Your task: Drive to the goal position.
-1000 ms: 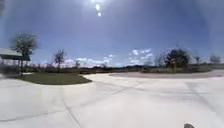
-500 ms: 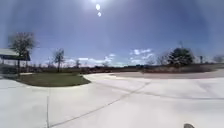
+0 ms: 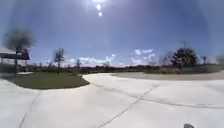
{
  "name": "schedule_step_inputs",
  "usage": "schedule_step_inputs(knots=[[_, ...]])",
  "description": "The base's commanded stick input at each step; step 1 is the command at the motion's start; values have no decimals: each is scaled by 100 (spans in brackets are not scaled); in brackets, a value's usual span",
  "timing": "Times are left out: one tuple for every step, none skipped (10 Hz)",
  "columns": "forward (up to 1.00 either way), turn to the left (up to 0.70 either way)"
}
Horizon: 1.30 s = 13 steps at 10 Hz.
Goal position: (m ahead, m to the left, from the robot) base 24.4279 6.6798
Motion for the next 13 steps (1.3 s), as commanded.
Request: schedule_step_inputs(knots=[[100,0],[100,0],[100,0],[100,0],[100,0],[100,0],[100,0],[100,0],[100,0],[100,0],[100,0],[100,0],[100,0]])
